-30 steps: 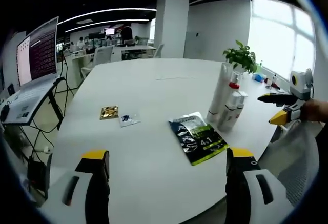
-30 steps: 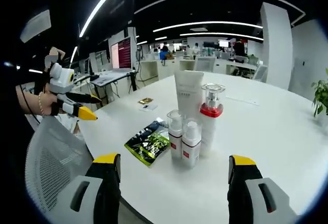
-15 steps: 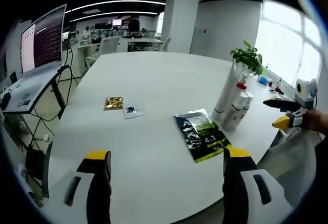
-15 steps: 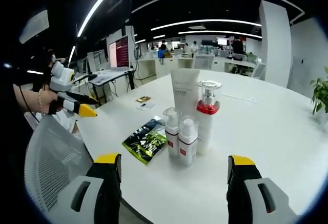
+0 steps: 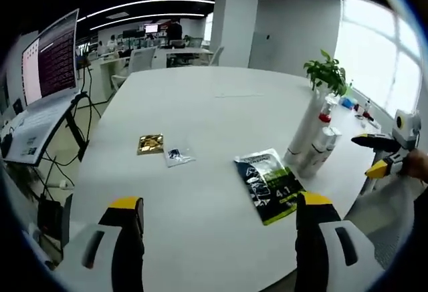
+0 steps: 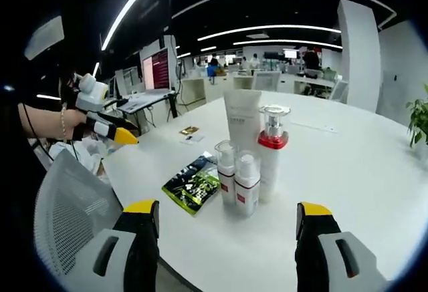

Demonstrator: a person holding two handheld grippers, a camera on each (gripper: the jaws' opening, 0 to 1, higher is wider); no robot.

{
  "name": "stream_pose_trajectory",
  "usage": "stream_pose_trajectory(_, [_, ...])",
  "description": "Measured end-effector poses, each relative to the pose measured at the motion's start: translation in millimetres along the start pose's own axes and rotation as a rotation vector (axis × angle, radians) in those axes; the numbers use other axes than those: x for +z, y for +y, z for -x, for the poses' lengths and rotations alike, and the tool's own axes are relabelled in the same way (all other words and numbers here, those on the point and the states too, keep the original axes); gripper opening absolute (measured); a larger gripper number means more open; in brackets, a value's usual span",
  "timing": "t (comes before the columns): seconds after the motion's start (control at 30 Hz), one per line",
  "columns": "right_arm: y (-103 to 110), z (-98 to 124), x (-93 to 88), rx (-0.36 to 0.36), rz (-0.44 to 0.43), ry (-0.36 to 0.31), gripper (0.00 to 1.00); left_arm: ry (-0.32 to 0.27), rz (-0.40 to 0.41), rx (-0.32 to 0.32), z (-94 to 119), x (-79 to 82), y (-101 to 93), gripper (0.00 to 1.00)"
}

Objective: Arrange the skincare products in the storage area until every visible bottle or jar stands upright without overlapping.

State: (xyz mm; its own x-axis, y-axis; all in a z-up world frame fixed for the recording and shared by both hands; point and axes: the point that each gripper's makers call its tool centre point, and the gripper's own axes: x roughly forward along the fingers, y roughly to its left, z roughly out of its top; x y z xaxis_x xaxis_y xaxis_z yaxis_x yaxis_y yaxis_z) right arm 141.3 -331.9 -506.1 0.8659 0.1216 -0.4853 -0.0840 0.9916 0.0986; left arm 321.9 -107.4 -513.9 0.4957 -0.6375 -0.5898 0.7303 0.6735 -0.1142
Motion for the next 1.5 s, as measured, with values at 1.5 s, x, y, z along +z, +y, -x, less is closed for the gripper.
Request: stream_pose_trajectory(1.5, [-8.3, -0.9, -8.1, -0.018, -0.057, 0.031, 0.87, 0.349, 0.156, 0.097, -80.3, -14.7, 27.5, 0.73])
